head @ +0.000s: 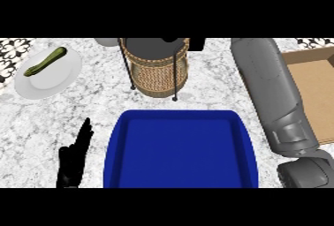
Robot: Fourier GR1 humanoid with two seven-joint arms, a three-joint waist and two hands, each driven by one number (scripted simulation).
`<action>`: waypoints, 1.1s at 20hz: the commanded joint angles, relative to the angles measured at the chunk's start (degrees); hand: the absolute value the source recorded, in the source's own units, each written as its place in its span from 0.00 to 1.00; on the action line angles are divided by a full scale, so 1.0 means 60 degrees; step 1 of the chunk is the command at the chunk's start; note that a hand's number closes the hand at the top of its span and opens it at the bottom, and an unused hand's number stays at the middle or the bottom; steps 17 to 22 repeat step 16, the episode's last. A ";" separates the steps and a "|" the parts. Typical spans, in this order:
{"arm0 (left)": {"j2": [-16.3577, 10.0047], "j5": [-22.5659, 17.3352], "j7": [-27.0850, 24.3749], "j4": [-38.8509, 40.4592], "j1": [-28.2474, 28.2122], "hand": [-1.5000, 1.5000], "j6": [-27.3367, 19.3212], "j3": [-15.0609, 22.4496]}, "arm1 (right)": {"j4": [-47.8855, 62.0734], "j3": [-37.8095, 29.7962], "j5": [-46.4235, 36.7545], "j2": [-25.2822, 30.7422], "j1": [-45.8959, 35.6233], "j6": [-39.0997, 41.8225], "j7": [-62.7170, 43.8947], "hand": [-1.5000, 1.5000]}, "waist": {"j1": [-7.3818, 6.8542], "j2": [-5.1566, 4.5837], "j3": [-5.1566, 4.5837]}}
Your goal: Pick the cupcake from the tray and place it in the tiered basket
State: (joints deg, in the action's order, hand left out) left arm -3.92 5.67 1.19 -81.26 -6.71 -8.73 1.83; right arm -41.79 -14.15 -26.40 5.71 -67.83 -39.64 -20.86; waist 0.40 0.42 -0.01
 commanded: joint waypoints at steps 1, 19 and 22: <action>-0.0023 -0.0235 0.0039 0.0045 -0.0124 0.50 -0.0023 -0.0289 | -0.1505 -0.0046 0.0061 0.0745 0.1144 0.0287 -0.0728 0.00 | 0.0378 0.0116 0.0003; -0.0149 -0.0264 -0.0250 -0.0006 -0.0242 0.50 -0.0006 -0.0460 | -0.8148 -0.2763 0.4348 0.4230 0.7390 0.5892 -0.1301 0.00 | 0.0467 0.0044 0.0009; -0.0149 -0.0264 -0.0250 -0.0006 -0.0242 0.50 -0.0006 -0.0460 | -0.8148 -0.2763 0.4348 0.4230 0.7390 0.5892 -0.1301 0.00 | 0.0467 0.0044 0.0009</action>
